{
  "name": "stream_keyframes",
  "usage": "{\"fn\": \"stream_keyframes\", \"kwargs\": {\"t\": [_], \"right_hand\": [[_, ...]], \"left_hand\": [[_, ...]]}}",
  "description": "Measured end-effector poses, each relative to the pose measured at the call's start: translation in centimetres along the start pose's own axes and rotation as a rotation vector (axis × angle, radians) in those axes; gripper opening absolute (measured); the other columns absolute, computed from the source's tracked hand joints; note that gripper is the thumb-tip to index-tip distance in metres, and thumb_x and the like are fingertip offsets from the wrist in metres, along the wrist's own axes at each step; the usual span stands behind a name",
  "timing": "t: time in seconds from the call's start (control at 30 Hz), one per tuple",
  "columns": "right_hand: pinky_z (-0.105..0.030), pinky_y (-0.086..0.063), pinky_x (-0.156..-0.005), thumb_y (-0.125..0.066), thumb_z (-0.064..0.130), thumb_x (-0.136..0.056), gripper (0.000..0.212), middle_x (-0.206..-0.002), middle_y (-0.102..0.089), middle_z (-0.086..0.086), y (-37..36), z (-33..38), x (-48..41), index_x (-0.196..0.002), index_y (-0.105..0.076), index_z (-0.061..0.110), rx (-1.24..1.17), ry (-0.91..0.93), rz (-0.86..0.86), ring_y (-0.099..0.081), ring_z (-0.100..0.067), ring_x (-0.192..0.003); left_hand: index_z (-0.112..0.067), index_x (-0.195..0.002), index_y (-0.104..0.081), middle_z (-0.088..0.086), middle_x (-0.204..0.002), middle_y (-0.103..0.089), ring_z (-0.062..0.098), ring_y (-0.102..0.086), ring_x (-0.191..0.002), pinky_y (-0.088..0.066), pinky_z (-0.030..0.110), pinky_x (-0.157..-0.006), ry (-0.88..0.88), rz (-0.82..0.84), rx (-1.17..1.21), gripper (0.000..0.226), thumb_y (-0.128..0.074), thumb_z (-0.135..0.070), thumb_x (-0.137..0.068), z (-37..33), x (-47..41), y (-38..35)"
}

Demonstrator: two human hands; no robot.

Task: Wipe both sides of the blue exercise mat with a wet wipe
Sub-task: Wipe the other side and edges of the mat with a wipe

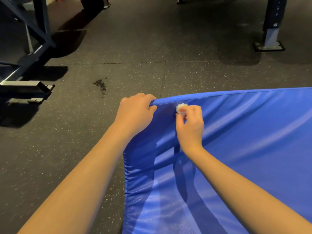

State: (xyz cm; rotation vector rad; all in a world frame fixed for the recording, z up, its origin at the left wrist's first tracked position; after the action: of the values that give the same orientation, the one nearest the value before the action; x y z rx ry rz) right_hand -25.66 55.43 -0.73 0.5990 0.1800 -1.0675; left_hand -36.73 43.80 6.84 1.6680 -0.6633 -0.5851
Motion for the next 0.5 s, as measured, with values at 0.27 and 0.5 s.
{"fn": "stream_keyframes", "kwargs": {"t": [0.27,0.5], "right_hand": [[-0.032,-0.048,-0.074,-0.056,0.005,-0.087,0.015,-0.092,-0.061,0.007,-1.6,-0.6,0.8,-0.088,-0.057,0.02,-0.069,-0.035,0.211,-0.057,-0.009,-0.083],[-0.015,-0.036,-0.064,-0.058,0.004,-0.086,0.011,-0.086,-0.051,0.001,-3.2,-0.2,3.2,-0.082,-0.063,0.012,-0.017,0.062,0.235,-0.05,-0.006,-0.073]], "left_hand": [[-0.025,-0.114,-0.06,-0.001,-0.1,-0.057,0.024,-0.052,-0.093,-0.029,0.034,-0.081,-0.002,-0.007,-0.018,0.024,-0.041,-0.026,-0.1,-0.1,-0.4,-0.2],[-0.026,-0.115,-0.06,-0.003,-0.101,-0.058,0.023,-0.053,-0.093,-0.035,0.036,-0.086,0.01,-0.001,0.011,0.023,-0.043,-0.026,-0.1,0.7,-0.4,-0.8]]}}
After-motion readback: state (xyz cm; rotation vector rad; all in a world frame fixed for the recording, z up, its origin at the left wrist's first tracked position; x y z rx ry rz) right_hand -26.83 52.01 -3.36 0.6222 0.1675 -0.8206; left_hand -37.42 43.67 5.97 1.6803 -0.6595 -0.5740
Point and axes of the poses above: each hand's wrist, its own x-axis away from the middle knuckle, its own y-axis out of the back of the hand, z = x × y, the point moved 9 cm from there along -x, towards the middle knuckle
